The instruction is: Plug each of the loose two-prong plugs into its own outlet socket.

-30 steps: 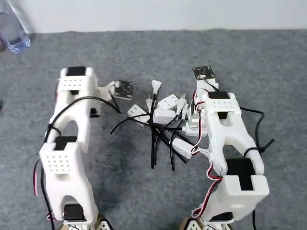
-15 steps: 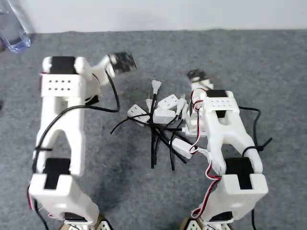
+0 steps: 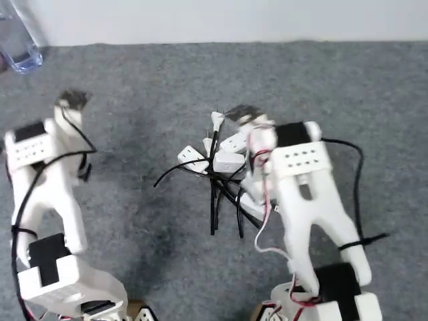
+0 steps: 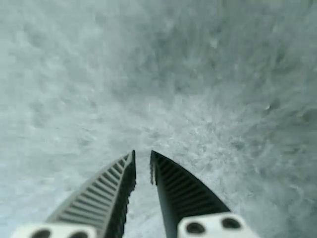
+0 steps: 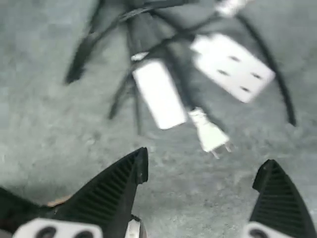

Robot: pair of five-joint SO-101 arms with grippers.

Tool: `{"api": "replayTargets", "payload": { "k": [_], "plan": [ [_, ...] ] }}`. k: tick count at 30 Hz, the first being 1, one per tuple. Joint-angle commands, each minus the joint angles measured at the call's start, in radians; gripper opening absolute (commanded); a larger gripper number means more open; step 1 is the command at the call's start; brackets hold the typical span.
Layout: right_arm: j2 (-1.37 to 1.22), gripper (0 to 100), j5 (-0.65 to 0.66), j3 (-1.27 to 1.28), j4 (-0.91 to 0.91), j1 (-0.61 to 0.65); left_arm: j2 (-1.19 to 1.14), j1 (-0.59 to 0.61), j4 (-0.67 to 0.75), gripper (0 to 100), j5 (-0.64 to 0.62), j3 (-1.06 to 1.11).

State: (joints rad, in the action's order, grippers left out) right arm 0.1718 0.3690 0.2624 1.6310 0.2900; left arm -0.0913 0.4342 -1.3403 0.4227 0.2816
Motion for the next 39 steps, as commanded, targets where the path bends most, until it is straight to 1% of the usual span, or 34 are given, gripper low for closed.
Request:
{"api": "replayTargets", "payload": {
  "k": [1,3,6,8,16,20,24,28,30,34,39],
  "plan": [
    [0.038,35.1,0.020,0.041,-0.048,0.038,0.043,0.005,0.172,5,-0.015,0.179],
    [0.038,35.1,0.025,0.095,-0.111,0.038,0.043,0.002,0.245,5,-0.071,0.245],
    [0.038,35.1,0.072,0.180,-0.183,0.047,0.043,-0.011,0.359,5,-0.180,0.318],
    [0.038,35.1,0.084,0.215,-0.226,0.039,0.043,-0.023,0.387,5,-0.212,0.340],
    [0.030,35.1,0.196,0.284,-0.344,0.030,0.043,-0.025,0.388,5,-0.213,0.346],
    [-0.068,35.0,0.262,0.278,-0.354,0.033,0.043,-0.021,0.388,5,-0.213,0.348],
    [-0.206,35.0,0.213,0.215,-0.378,-0.004,0.043,-0.020,0.388,5,-0.212,0.349],
    [-0.277,34.5,0.203,0.150,-0.320,-0.027,0.043,-0.020,0.388,5,-0.210,0.349],
    [-0.291,30.4,0.206,0.153,-0.320,-0.019,0.043,-0.020,0.388,5,-0.210,0.349],
    [-0.288,18.3,0.187,0.152,-0.337,-0.019,0.043,-0.018,0.388,5,-0.210,0.349],
    [-0.286,0.0,0.176,0.150,-0.352,-0.018,0.043,-0.017,0.385,5,-0.209,0.349]
  ]
}}
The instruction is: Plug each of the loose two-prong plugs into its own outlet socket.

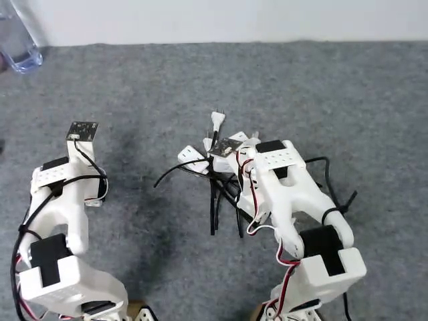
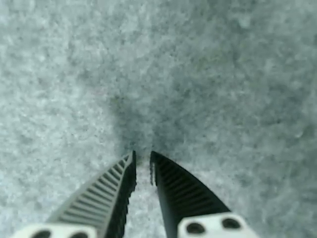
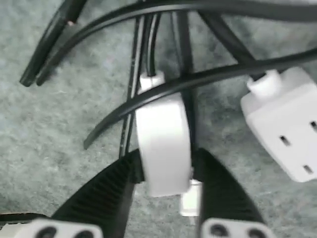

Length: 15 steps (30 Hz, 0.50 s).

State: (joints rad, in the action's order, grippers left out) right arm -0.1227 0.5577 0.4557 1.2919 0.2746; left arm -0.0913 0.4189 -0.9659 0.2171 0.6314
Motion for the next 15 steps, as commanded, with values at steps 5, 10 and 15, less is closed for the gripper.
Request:
{"api": "replayTargets", "payload": {
  "k": [5,10,15],
  "plan": [
    [0.051,1.0,-0.012,-0.075,0.016,0.007,0.091,0.017,0.009,5,0.043,0.008],
    [0.251,0.8,-0.012,-0.181,0.194,0.071,0.259,0.041,0.014,5,0.048,0.108],
    [0.420,0.8,-0.012,-0.249,0.331,0.237,0.505,0.041,0.014,5,0.107,0.286]
  ]
}}
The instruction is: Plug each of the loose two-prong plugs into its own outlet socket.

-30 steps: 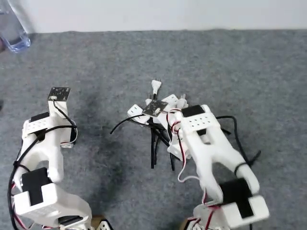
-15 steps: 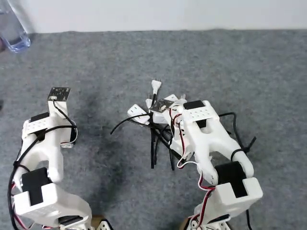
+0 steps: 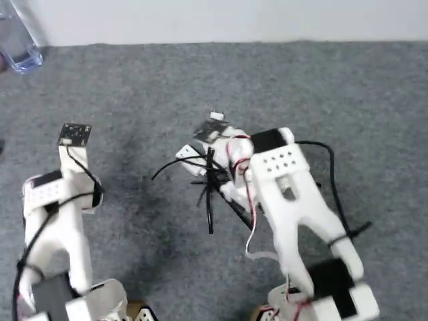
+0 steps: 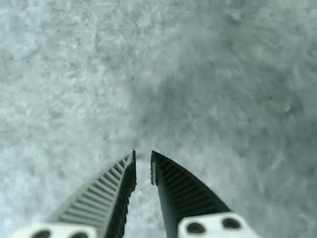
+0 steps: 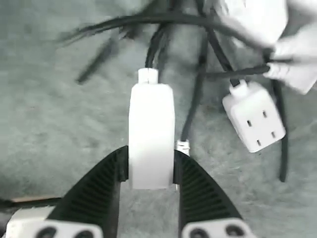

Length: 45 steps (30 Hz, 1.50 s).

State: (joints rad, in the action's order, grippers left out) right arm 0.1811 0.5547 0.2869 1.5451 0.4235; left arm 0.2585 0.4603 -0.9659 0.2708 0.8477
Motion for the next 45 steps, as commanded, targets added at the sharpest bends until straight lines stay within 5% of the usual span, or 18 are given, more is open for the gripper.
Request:
{"api": "replayTargets", "payload": {
  "k": [1,10,17,29,37,40,45],
  "plan": [
    [0.136,0.8,-0.009,-0.095,0.104,0.124,0.209,0.002,0.014,5,0.077,0.110],
    [0.174,0.8,0.074,-0.146,0.124,0.381,0.623,0.219,0.015,5,0.133,0.358],
    [0.150,0.8,0.075,-0.336,0.124,0.561,0.756,0.247,0.014,5,0.176,0.512],
    [-0.263,0.8,0.083,-0.706,0.047,0.581,0.807,0.632,0.020,8,0.229,0.529],
    [-0.665,1.3,0.083,-1.157,0.031,0.582,0.807,0.836,0.149,15,0.203,0.532],
    [-0.794,11.2,0.078,-1.369,0.058,0.584,0.806,0.827,0.147,15,0.201,0.552],
    [-0.989,44.9,-0.018,-1.610,0.114,0.584,0.807,0.793,0.149,15,0.203,0.576]
  ]
}}
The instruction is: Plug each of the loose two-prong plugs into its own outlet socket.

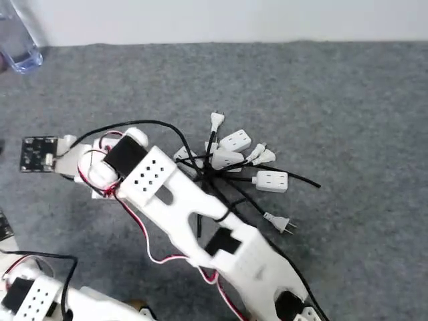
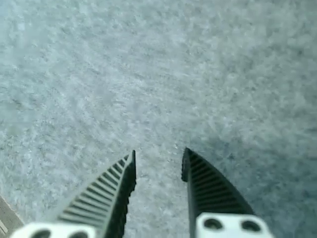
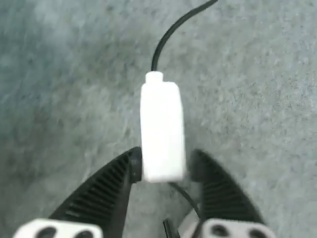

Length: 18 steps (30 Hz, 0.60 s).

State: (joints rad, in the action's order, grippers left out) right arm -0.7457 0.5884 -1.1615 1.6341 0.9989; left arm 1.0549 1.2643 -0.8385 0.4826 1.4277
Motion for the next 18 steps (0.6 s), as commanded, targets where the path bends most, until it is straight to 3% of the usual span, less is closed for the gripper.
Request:
{"api": "replayTargets", "payload": {
  "k": [1,10,18],
  "plan": [
    [-0.094,49.1,-0.066,-0.195,0.036,0.008,0.011,-0.012,0.021,15,-0.009,-0.004],
    [-0.134,48.0,-0.074,-0.430,0.162,-0.018,0.011,-0.012,0.021,15,-0.009,-0.002],
    [0.220,48.0,-0.126,-0.338,0.166,-0.114,0.011,-0.015,0.021,15,-0.009,-0.002]
  ]
}}
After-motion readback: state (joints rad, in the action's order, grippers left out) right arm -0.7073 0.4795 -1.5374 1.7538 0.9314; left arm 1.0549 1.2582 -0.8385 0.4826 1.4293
